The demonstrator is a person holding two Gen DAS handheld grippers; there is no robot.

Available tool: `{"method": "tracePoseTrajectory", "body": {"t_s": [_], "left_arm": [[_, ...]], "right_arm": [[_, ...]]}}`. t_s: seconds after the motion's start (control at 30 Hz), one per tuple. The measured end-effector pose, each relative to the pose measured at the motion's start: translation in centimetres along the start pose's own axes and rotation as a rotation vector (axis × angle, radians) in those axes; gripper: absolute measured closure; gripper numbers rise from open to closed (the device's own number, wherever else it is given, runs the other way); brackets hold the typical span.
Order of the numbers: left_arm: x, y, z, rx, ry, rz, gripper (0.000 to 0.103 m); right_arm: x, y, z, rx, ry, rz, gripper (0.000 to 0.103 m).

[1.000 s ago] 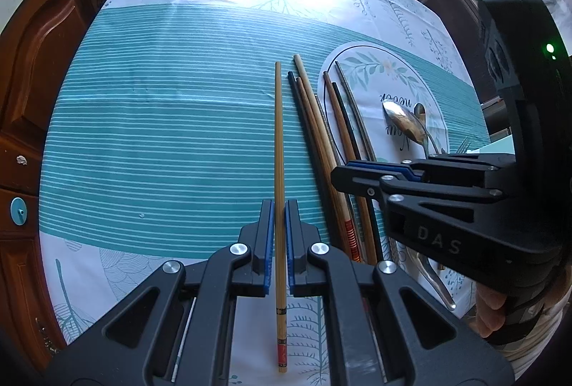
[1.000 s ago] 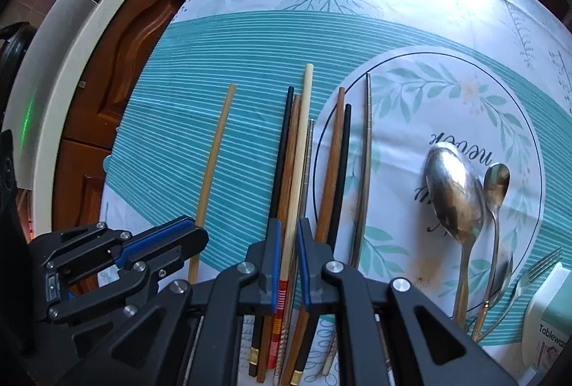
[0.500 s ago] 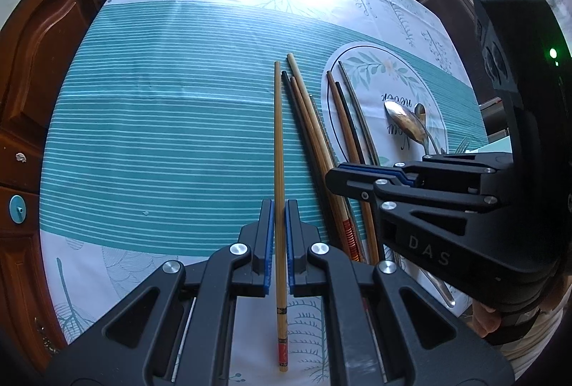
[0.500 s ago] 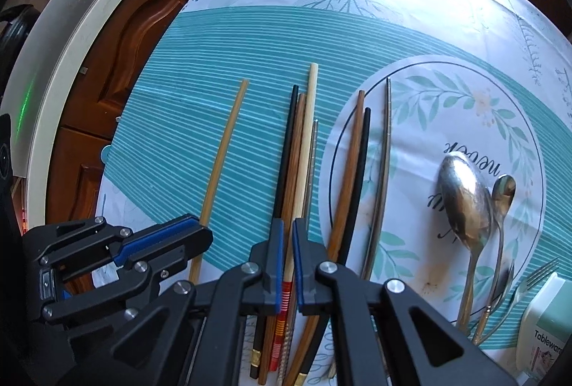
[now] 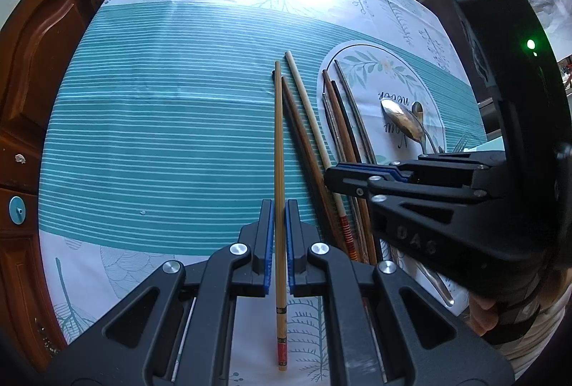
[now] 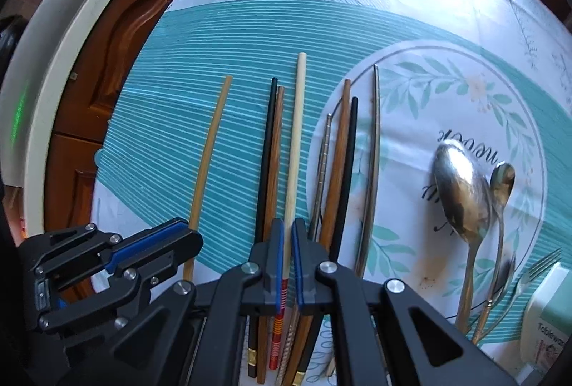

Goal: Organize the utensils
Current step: 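Lift both chopsticks and carry them into the green holder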

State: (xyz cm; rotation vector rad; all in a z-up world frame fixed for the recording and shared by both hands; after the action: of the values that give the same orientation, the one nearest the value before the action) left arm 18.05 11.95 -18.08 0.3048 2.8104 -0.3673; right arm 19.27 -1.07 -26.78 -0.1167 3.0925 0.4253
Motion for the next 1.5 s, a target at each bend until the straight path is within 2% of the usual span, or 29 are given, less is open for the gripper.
{"method": "tracePoseTrajectory", "body": {"t_s": [0.17, 0.27, 0.57, 0.73, 0.87, 0.93, 1.0, 1.03, 1.13, 1.27, 1.4, 1.5], "left_arm": [[0.2, 0.6, -0.3, -0.014, -0.003, -0.015, 0.099], [0.4, 1.2, -0.7, -0.011, -0.011, -0.032, 0.099], [0.7, 2.1, -0.9, -0.009, -0.012, -0.053, 0.099], [0.9, 2.1, -1.1, -0.011, -0.011, -0.054, 0.099], [0.8, 1.8, -1.6, -0.017, -0.023, -0.051, 0.099], [0.7, 1.3, -2.2, -0.025, -0.035, -0.042, 0.099], [0.5, 0.5, -3.1, -0.038, -0.06, -0.023, 0.099], [0.5, 0.1, -3.5, -0.043, -0.075, -0.013, 0.099], [-0.2, -2.3, -5.9, -0.065, -0.174, 0.038, 0.099], [-1.0, -6.0, -8.8, -0.056, -0.29, 0.101, 0.099], [-1.6, -10.6, -11.7, -0.042, -0.394, 0.191, 0.099], [-2.2, -14.3, -13.9, -0.039, -0.469, 0.263, 0.099]], "right_arm": [[-0.1, 1.5, 0.3, 0.111, -0.012, -0.08, 0.096], [-0.2, 1.9, 0.5, 0.142, 0.001, -0.085, 0.095], [-0.9, 2.5, 0.9, 0.165, -0.013, -0.06, 0.094], [-0.5, 3.1, 1.1, 0.185, -0.052, -0.1, 0.096], [0.1, 2.3, 0.6, 0.072, -0.045, -0.077, 0.098], [0.8, 1.5, -0.5, 0.024, -0.076, -0.071, 0.098], [1.7, 1.0, -2.1, -0.074, -0.117, -0.075, 0.098], [2.2, 0.8, -2.9, -0.097, -0.137, -0.079, 0.098], [3.8, 0.0, -6.1, -0.204, -0.242, -0.099, 0.098], [6.2, -2.1, -11.0, -0.348, -0.392, -0.092, 0.098], [9.0, -4.9, -16.6, -0.451, -0.58, -0.066, 0.098], [10.6, -7.3, -20.7, -0.478, -0.725, -0.048, 0.098]]}}
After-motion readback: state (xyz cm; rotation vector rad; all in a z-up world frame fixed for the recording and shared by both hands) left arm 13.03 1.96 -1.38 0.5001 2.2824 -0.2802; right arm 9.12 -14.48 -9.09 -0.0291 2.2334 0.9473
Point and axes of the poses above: each gripper's, at about its wrist camera, not at the fingertips, and z roughly the way its jaws point, y to its left, x to its underside, the point moved 6 cm from there along z, roughly the way its jaws point, and after that the axes turned 13 degrees about z, right-handed, at the moved point
